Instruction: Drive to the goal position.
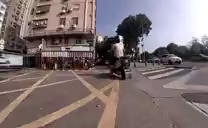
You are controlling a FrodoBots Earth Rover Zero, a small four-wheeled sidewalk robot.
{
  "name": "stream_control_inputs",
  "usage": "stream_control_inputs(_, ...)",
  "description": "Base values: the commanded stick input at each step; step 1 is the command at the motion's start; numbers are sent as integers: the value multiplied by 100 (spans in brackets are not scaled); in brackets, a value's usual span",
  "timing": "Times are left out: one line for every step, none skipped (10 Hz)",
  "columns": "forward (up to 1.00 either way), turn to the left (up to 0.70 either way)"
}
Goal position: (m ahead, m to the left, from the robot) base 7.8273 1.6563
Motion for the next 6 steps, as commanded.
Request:
stream_control_inputs(70,0)
stream_control_inputs(70,0)
stream_control_inputs(70,0)
stream_control_inputs(70,0)
stream_control_inputs(70,0)
stream_control_inputs(70,0)
